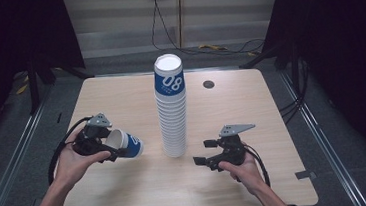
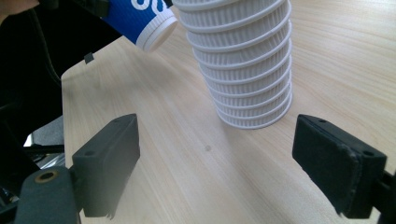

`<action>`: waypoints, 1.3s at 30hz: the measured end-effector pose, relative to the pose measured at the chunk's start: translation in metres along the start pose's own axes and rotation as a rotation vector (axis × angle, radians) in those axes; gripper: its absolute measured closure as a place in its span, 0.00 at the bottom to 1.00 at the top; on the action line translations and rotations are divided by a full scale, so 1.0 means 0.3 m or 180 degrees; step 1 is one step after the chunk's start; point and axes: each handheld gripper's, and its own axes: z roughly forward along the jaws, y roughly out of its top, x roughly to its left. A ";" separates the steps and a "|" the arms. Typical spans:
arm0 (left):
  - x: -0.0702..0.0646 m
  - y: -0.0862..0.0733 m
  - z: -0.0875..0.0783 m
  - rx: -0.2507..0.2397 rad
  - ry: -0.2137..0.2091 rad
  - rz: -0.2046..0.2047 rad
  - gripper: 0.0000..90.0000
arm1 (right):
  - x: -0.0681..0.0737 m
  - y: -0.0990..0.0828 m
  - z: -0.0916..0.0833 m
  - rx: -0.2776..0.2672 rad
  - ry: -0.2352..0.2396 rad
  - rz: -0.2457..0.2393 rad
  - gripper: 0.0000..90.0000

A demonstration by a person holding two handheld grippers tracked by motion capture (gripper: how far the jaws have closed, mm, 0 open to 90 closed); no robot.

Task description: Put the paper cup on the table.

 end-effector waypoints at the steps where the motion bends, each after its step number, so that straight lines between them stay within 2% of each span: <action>1: 0.009 0.001 0.002 0.0027 -0.0002 -0.0033 0.19 | 0.001 0.000 0.001 0.0006 -0.0004 -0.0011 0.16; 4: 0.027 0.002 0.005 0.0152 0.0056 -0.0049 0.19 | 0.004 0.000 0.004 0.0005 0.0017 0.0017 0.16; 6: 0.040 0.004 0.007 0.0199 0.0035 -0.0080 0.18 | 0.003 0.000 0.007 -0.0002 0.0017 0.0019 0.16; 11: 0.083 0.018 0.033 0.0386 0.0142 -0.0107 0.18 | 0.004 -0.001 0.009 0.0023 0.0000 0.0007 0.16; 12: 0.087 0.021 0.037 0.0428 0.0126 -0.0093 0.18 | 0.005 -0.001 0.009 0.0026 -0.0007 -0.0002 0.16; 17: 0.114 0.021 0.075 0.0535 0.0277 -0.0092 0.18 | 0.006 -0.001 0.007 0.0032 -0.0008 0.0000 0.16; 19: 0.127 0.018 0.083 0.0578 0.0241 -0.0124 0.18 | 0.005 -0.003 0.010 0.0049 -0.0006 0.0001 0.16; 21: 0.136 0.015 0.089 0.0617 0.0255 -0.0175 0.18 | 0.007 -0.004 0.012 0.0059 0.0002 0.0001 0.16; 24: 0.157 0.016 0.093 0.0725 0.0349 -0.0170 0.18 | 0.008 -0.004 0.017 0.0065 0.0005 0.0008 0.16; 27: 0.177 0.016 0.104 0.0809 0.0339 -0.0188 0.17 | 0.011 -0.005 0.023 0.0083 0.0001 -0.0005 0.16; 35: 0.169 0.045 0.123 0.0980 0.0382 -0.0067 0.16 | 0.012 -0.006 0.029 0.0110 0.0027 0.0003 0.16; 38: 0.156 0.056 0.144 0.0968 0.0462 0.0017 0.15 | 0.015 -0.007 0.030 0.0117 0.0038 -0.0010 0.17; 39: 0.155 0.056 0.150 0.0916 0.0482 -0.0016 0.15 | 0.015 -0.007 0.030 0.0123 0.0038 -0.0018 0.17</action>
